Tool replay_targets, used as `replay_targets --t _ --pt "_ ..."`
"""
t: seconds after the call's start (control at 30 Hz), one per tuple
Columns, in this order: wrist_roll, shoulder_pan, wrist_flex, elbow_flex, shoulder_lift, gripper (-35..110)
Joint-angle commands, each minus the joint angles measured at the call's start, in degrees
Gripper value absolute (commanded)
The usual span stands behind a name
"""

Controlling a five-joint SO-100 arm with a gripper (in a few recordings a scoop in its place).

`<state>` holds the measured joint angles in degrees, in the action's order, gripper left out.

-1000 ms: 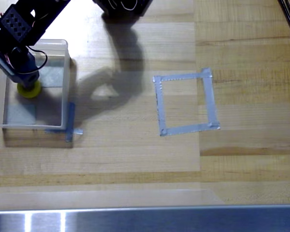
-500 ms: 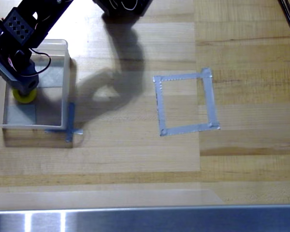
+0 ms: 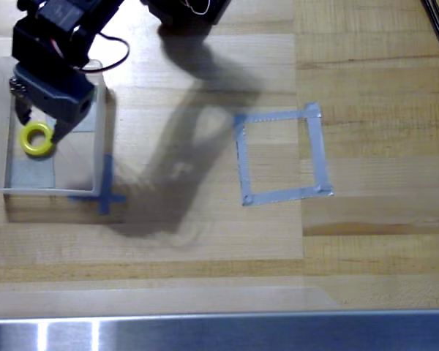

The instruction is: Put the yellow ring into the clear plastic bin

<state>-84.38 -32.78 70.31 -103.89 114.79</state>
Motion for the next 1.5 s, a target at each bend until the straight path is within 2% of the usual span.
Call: replay_targets --t 0.0,0.07,0.17,0.37,0.63,0.83,1.03,1.47 --pt "0.3 11.4 7.9 -2.4 12.3 2" --pt "-0.3 17.8 10.2 -5.4 14.9 -2" --pt "-0.4 25.8 11.6 -11.0 17.5 1" --pt "-4.5 33.3 11.4 -26.0 25.8 0" --pt "-11.2 37.4 10.1 -47.1 40.8 0" --pt "-13.4 39.1 4.9 -60.0 56.2 0" --pt "-13.9 39.4 4.7 -69.1 70.2 0" --pt "-21.4 38.5 4.6 -73.4 71.5 0"
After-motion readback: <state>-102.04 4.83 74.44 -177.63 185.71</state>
